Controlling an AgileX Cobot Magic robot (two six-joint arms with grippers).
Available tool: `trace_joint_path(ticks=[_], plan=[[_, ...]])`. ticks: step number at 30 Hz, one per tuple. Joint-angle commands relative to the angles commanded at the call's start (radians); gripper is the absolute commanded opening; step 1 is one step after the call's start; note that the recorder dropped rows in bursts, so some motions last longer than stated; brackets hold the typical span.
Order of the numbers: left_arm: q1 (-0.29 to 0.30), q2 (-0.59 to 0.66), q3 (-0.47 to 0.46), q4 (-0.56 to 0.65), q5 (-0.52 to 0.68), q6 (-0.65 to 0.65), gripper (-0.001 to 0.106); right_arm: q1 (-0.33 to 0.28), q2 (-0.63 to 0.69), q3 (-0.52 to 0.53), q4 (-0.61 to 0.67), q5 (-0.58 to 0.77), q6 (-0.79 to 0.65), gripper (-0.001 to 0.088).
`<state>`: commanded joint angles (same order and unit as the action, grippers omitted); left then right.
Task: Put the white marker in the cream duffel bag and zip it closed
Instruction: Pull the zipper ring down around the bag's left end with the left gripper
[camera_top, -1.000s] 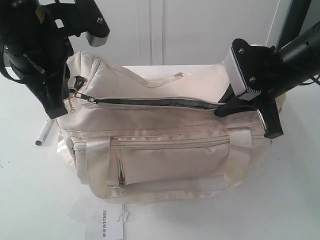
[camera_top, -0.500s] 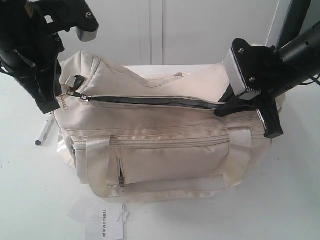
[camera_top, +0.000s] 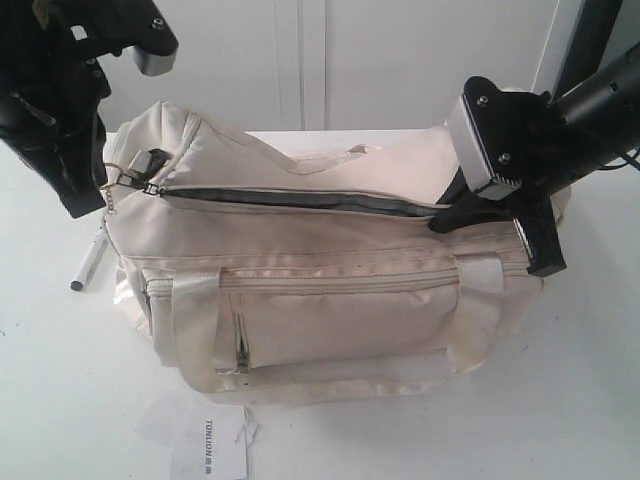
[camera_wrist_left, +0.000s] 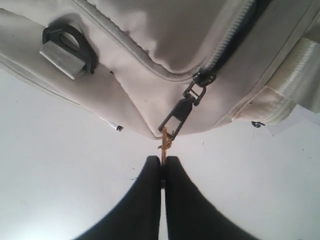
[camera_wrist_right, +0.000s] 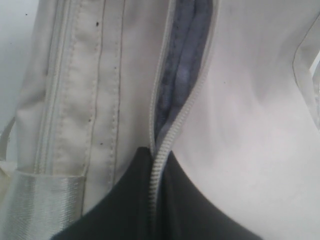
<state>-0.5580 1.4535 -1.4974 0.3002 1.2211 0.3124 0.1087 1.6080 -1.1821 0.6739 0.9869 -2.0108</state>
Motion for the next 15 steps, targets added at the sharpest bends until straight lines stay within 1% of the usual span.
trace_joint_path(ticks=[6,15], plan=[[0.0,0.0,0.0,0.0,0.0,0.0,0.0,0.0,0.0,0.0,0.0,0.002,0.008,0.0],[0.0,0.0,0.0,0.03,0.0,0.002,0.0,0.0,0.0,0.0,-0.005,0.002,0.024,0.0]])
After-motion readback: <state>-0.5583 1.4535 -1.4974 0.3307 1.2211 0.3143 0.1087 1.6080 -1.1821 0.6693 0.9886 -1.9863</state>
